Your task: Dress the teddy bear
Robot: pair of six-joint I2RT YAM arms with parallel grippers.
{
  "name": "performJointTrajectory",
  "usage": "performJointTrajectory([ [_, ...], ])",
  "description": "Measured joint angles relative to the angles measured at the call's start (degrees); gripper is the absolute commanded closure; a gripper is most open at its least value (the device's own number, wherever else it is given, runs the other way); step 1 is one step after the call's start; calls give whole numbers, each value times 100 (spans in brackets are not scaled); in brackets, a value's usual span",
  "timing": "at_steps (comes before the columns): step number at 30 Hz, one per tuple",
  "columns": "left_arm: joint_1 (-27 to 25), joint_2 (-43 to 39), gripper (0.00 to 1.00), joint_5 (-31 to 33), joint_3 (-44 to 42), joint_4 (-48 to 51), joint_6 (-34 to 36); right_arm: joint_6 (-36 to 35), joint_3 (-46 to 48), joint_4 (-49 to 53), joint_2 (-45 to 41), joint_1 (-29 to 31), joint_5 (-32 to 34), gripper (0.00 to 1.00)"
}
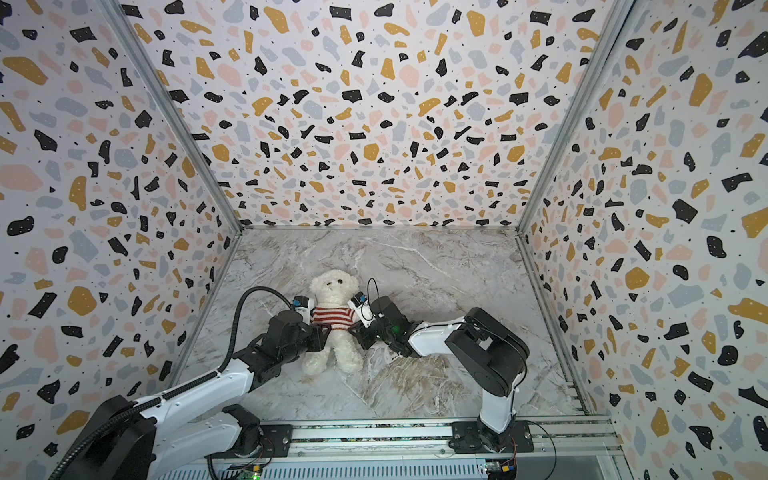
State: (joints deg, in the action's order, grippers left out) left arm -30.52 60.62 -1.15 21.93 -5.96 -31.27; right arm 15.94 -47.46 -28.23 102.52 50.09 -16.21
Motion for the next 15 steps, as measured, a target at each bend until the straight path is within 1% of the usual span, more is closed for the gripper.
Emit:
performJointTrajectory([
  [4, 0, -472, 58, -7, 155, 420, -20, -39, -26, 214, -258, 55, 83, 81],
  [7, 0, -610, 57, 31, 459, 621, 2, -92, -155, 382, -479, 83, 153, 81],
  [11, 37, -433, 57, 197, 942, 715, 90, -203, -540, 468, -560, 87, 229, 81],
  [15, 166, 72, 57, 299, 1351, 634, 205, -243, -955, 483, -455, -24, 249, 81],
])
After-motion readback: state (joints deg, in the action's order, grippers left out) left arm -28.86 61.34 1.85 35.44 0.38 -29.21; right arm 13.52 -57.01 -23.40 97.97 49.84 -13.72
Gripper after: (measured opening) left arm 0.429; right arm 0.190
